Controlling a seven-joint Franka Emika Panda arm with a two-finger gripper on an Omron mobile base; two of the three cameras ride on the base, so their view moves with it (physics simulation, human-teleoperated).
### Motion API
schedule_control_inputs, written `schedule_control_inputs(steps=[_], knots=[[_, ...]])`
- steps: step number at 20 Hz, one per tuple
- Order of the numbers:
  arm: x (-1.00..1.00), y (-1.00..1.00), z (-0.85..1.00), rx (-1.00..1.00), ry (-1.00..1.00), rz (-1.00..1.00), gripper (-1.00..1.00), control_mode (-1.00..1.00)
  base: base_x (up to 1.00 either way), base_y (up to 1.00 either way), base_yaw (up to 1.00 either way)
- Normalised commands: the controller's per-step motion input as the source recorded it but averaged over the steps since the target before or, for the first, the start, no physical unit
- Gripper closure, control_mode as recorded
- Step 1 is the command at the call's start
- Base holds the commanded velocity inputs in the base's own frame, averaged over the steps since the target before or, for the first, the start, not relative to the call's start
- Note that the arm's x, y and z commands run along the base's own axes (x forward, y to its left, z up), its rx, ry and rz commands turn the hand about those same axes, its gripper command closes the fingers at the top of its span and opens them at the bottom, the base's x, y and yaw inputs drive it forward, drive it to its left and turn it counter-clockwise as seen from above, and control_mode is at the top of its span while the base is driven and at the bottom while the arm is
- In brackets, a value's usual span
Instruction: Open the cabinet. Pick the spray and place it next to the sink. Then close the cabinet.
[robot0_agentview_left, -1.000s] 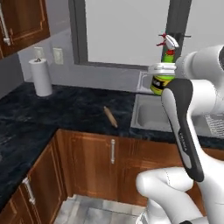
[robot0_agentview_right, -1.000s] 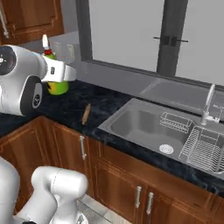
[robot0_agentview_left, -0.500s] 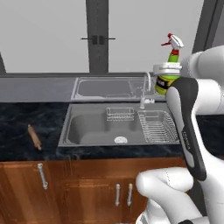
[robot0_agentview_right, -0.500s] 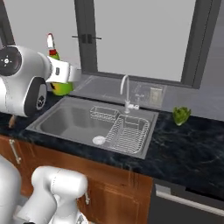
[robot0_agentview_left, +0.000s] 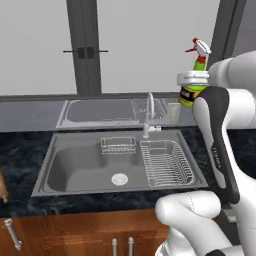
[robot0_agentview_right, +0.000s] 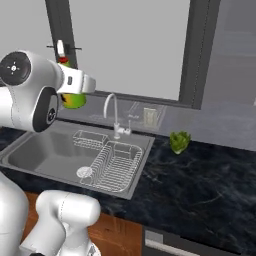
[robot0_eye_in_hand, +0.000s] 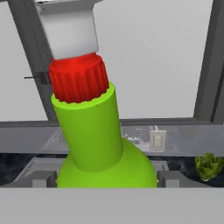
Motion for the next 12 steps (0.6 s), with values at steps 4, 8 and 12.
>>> schedule_control_inputs(steps=[4, 8, 12], knots=[[0.00, 0.00, 0.00, 0.00, 0.00, 0.00, 1.00, 1.00, 0.12, -0.19, -0.41], [0.00, 0.00, 0.00, 0.00, 0.00, 0.00, 1.00, 1.00, 0.00, -0.12, -0.25], [0.00, 0.00, 0.00, 0.00, 0.00, 0.00, 1.00, 1.00, 0.00, -0.04, -0.05]])
